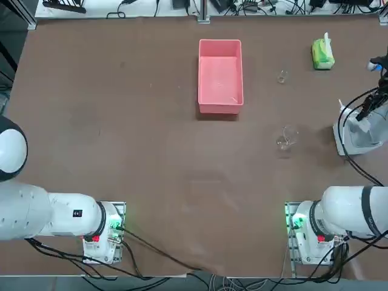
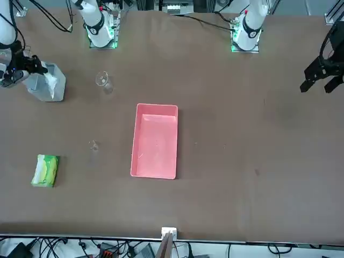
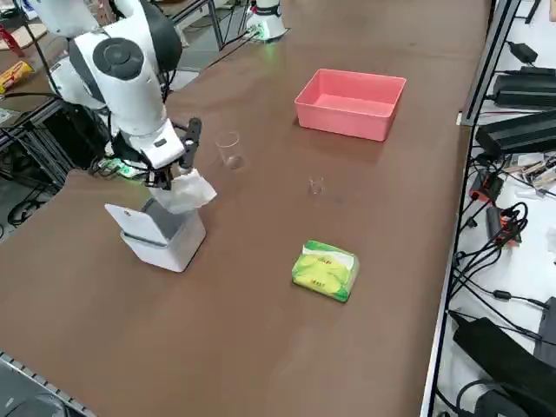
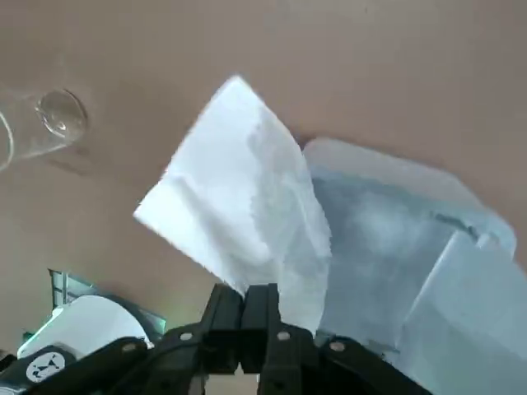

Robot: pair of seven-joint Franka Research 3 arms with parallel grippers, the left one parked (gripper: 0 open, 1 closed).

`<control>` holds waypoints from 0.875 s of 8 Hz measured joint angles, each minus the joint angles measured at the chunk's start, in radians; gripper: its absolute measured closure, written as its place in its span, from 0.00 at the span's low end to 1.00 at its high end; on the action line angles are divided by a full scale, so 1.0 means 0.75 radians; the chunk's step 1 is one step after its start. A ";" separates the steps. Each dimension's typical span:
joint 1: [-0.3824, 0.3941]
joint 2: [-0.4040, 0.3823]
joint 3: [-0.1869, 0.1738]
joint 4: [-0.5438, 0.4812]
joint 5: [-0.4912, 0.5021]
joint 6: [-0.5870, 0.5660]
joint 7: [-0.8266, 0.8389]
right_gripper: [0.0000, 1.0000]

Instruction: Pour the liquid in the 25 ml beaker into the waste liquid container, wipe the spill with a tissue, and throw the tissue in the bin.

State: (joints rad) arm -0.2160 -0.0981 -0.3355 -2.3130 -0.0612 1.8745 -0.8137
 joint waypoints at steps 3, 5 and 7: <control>-0.049 0.000 -0.001 -0.016 -0.011 0.003 0.000 0.98; -0.071 0.001 -0.002 -0.021 -0.023 0.016 0.000 0.98; -0.095 0.006 -0.002 -0.024 -0.043 0.031 0.000 0.96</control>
State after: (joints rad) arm -0.2874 -0.0936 -0.3374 -2.3309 -0.0937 1.8977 -0.8138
